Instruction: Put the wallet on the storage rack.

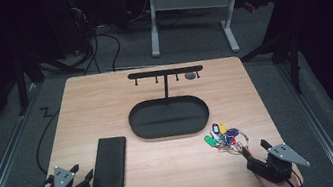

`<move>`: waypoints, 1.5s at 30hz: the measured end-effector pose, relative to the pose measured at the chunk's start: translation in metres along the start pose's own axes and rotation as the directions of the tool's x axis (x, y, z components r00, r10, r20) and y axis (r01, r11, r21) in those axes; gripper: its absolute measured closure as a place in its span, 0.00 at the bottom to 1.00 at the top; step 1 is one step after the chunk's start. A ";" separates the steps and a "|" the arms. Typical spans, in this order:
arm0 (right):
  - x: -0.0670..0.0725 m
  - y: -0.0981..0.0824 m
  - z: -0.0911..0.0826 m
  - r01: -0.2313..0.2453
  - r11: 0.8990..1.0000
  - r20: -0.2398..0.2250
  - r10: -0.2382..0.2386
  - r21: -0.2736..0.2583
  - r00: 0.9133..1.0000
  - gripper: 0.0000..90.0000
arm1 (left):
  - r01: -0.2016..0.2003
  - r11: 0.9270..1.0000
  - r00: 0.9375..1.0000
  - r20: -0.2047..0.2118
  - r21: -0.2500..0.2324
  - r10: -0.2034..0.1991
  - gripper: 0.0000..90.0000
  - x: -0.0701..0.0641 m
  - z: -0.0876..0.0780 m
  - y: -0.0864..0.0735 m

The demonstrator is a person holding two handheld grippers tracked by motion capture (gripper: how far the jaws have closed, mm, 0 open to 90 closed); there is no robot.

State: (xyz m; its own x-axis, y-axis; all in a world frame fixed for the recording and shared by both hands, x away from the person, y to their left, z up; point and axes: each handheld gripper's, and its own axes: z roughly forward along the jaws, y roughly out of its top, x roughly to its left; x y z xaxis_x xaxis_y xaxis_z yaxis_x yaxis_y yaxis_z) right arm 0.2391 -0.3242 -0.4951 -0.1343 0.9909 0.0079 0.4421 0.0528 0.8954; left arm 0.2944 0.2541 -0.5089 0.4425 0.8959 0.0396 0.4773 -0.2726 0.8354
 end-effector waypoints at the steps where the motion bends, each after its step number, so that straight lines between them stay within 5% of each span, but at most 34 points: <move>1: 0.002 0.001 0.001 0.001 1.000 0.002 -0.001 -0.004 1.000 0.30 | 0.002 1.000 1.000 0.008 -0.003 -0.002 0.51 0.000 -0.001 0.000; 10: 0.015 0.000 0.003 -0.004 1.000 -0.060 0.004 0.001 0.998 0.26 | -0.097 0.995 0.995 0.028 -0.008 0.097 0.49 -0.018 0.000 0.005; 14: 0.021 -0.001 0.006 0.021 1.000 -0.073 -0.021 0.002 0.997 0.25 | -0.165 0.986 0.986 0.015 -0.008 0.165 0.48 -0.026 -0.003 0.004; 17: 0.022 0.001 0.014 0.023 1.000 -0.093 -0.022 0.010 0.995 0.23 | -0.167 0.986 0.986 0.024 -0.016 0.167 0.46 -0.029 -0.004 0.004; 21: 0.024 0.002 0.017 0.047 0.999 -0.114 -0.048 -0.015 0.992 0.23 | -0.181 0.983 0.979 0.088 -0.020 0.182 0.41 -0.033 -0.005 0.001; 25: 0.023 0.002 0.017 0.039 0.999 -0.131 -0.042 -0.024 0.991 0.23 | -0.178 0.984 0.979 0.099 -0.016 0.179 0.37 -0.036 -0.005 0.002; 30: 0.025 0.000 0.019 0.045 0.999 -0.164 -0.045 -0.006 0.985 0.22 | -0.207 0.978 0.970 0.127 -0.010 0.207 0.37 -0.041 -0.001 0.003; 40: 0.030 -0.007 0.019 0.097 0.995 -0.156 -0.093 0.020 0.983 0.20 | -0.203 0.978 0.964 0.163 -0.053 0.209 0.35 -0.045 0.002 0.008; 45: 0.028 -0.010 0.020 0.105 0.994 -0.155 -0.098 0.039 0.983 0.19 | -0.253 0.966 0.953 0.161 -0.054 0.258 0.35 -0.055 0.005 0.011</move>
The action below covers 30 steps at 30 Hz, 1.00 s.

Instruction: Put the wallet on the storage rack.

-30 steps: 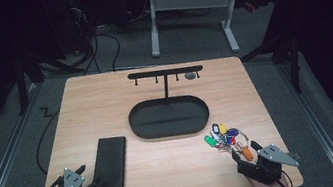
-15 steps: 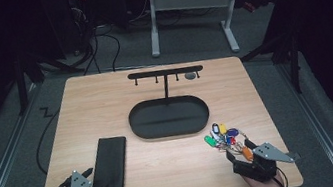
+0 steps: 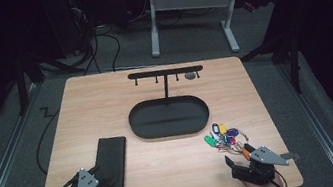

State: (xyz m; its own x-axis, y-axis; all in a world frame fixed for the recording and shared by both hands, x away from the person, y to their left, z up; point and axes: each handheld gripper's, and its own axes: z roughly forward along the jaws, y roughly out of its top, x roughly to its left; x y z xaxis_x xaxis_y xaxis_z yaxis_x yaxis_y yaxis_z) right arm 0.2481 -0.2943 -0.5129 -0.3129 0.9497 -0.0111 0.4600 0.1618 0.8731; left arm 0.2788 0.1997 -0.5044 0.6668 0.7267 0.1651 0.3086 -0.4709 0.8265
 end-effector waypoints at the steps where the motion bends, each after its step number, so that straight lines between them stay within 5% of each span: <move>1: -0.001 0.000 0.000 0.001 1.000 0.001 -0.001 0.001 1.000 0.19 | -0.004 1.000 1.000 0.007 0.001 0.004 0.35 -0.002 0.001 0.001; 16: -0.003 -0.004 0.003 -0.001 1.000 -0.021 0.002 0.027 1.000 0.19 | -0.102 0.991 0.994 0.058 0.089 0.097 0.32 -0.031 0.019 0.010; 30: -0.003 -0.003 0.006 -0.009 1.000 -0.035 0.010 0.025 0.999 0.20 | -0.098 0.988 0.993 0.072 0.123 0.090 0.35 -0.032 0.020 0.008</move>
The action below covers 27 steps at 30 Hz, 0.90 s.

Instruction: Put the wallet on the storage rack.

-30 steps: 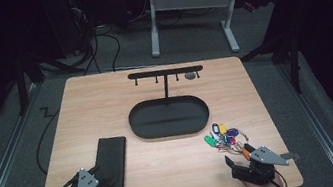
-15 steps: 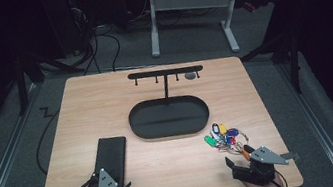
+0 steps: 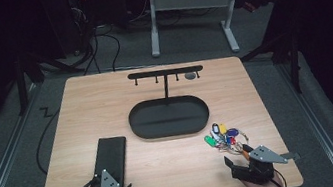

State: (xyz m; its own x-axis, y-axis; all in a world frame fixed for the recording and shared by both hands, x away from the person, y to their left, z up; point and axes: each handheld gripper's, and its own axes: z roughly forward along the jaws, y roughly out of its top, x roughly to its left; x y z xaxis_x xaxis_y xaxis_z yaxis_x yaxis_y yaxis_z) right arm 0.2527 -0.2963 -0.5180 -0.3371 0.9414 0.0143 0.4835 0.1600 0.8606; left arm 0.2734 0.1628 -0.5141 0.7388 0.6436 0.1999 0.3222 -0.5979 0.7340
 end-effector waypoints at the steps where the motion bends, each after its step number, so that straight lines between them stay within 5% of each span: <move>1: 0.000 0.000 0.001 0.005 1.000 -0.003 -0.005 0.001 1.000 0.20 | -0.007 1.000 1.000 -0.003 0.012 0.007 0.35 -0.002 0.001 -0.001; 11: 0.002 0.003 0.005 0.012 1.000 -0.012 -0.012 0.007 1.000 0.20 | -0.048 0.996 0.997 -0.052 0.069 0.052 0.39 -0.005 0.007 -0.007; 27: 0.002 0.004 0.008 0.007 1.000 -0.014 -0.007 0.007 1.000 0.20 | -0.062 0.998 0.996 -0.065 0.032 0.064 0.45 -0.008 0.005 -0.013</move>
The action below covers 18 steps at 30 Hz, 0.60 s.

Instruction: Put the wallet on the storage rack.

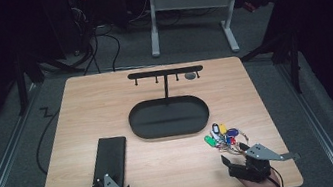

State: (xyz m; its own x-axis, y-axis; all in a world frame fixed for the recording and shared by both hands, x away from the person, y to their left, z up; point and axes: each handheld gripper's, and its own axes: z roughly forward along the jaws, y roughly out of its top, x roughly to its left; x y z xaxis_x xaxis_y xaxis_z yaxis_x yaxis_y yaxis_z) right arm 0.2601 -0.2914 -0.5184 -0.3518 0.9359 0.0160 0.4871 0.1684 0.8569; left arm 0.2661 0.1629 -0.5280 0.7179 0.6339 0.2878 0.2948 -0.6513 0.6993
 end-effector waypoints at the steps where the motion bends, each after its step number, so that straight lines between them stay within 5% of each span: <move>1: 0.000 0.000 0.000 -0.001 1.000 0.000 0.001 -0.001 1.000 0.20 | 0.009 1.000 1.000 0.004 -0.001 -0.009 0.47 0.000 0.000 0.000; 12: -0.001 -0.001 0.000 -0.009 1.000 -0.003 0.009 0.002 1.000 0.20 | 0.066 0.998 0.998 0.026 -0.012 -0.065 0.72 0.011 -0.009 -0.005; 18: -0.002 -0.001 0.000 -0.017 1.000 -0.007 0.017 0.002 1.000 0.20 | 0.077 0.997 0.997 -0.006 -0.011 -0.077 0.80 0.017 -0.011 -0.008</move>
State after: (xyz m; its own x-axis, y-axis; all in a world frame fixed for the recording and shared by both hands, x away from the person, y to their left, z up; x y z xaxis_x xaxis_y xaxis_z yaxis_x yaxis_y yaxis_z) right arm 0.2605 -0.2935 -0.5195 -0.3489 0.9365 0.0345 0.4945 0.1527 0.8557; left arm 0.2691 0.1835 -0.5215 0.6894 0.6848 0.2364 0.3426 -0.5957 0.7265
